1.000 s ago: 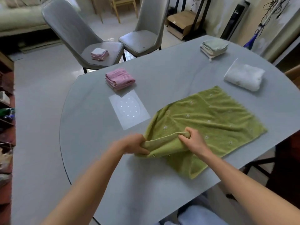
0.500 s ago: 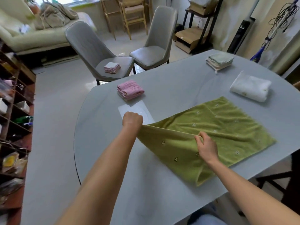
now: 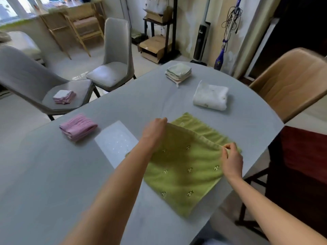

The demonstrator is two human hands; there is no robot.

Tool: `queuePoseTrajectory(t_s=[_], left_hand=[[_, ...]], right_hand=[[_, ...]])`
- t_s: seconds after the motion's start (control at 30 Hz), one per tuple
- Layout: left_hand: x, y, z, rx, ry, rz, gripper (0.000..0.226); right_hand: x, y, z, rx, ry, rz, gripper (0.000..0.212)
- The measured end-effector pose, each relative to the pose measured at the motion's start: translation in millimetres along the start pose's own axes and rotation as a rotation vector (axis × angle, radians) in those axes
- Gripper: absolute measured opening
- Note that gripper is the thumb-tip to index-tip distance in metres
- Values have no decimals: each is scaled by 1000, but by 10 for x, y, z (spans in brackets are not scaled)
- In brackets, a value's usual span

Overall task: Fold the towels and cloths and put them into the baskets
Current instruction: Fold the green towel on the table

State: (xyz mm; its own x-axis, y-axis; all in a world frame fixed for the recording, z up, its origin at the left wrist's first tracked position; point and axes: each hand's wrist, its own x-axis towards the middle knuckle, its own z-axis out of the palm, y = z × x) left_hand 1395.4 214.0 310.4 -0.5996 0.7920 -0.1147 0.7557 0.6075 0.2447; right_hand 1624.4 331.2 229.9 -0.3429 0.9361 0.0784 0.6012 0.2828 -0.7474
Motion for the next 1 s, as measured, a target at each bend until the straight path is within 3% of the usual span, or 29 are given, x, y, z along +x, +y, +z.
queuePoseTrajectory(t_s=[0.3, 0.5, 0.6, 0.7, 0.83, 1.0], left_hand=[[1426, 829, 514, -38, -7, -76, 9], [1973, 1048, 814, -117, -36, -227, 22], [2170, 1074, 972, -73, -53, -272, 28], [2369, 1033, 1136, 80, -136, -122, 20], [2507, 951, 1292, 269, -398, 158, 23], [2498, 989, 1348, 451, -428, 313, 32]], right_hand=[[1166, 747, -96, -43, -85, 104, 9], [1623, 1158, -32, -148, -447, 113, 14], [1736, 1298, -18, -312, -589, -9, 21], [1784, 1375, -11, -398, -616, -149, 24], [1879, 1359, 38, -386, -715, -190, 21], [2016, 1316, 83, -333, -823, -142, 36]])
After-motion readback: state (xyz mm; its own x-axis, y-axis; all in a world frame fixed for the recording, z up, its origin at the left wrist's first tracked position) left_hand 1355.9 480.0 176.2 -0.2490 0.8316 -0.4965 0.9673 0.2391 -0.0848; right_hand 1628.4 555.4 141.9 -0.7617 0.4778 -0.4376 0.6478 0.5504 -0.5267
